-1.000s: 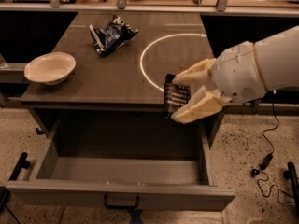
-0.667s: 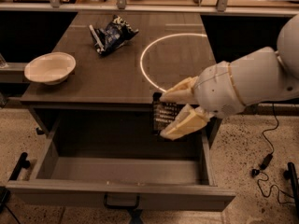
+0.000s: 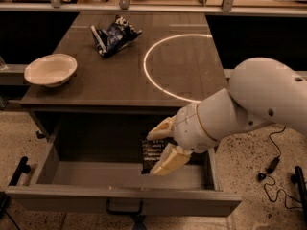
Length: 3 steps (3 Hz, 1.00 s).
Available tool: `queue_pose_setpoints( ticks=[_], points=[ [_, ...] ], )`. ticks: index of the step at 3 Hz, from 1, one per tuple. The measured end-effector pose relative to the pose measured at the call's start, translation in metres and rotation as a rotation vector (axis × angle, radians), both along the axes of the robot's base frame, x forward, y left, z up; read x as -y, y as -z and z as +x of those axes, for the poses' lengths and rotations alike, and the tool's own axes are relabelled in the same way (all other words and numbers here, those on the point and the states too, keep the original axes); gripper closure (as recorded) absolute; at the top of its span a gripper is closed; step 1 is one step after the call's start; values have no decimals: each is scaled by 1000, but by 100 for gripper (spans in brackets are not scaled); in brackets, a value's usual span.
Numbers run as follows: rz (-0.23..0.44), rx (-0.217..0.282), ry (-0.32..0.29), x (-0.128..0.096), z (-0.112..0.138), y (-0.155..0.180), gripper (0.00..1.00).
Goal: Place rxbar chocolate into top drawer
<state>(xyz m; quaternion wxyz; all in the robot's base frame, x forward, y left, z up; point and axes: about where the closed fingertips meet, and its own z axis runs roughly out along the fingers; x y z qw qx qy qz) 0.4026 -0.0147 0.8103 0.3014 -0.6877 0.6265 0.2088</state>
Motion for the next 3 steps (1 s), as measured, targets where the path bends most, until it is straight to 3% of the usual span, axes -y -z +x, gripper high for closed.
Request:
queue_pose_setpoints(
  ticks=[2, 3],
  points=[
    [-9, -8, -16, -4, 0, 1, 100],
    [-70, -11, 0, -24, 17, 27, 100]
  ],
)
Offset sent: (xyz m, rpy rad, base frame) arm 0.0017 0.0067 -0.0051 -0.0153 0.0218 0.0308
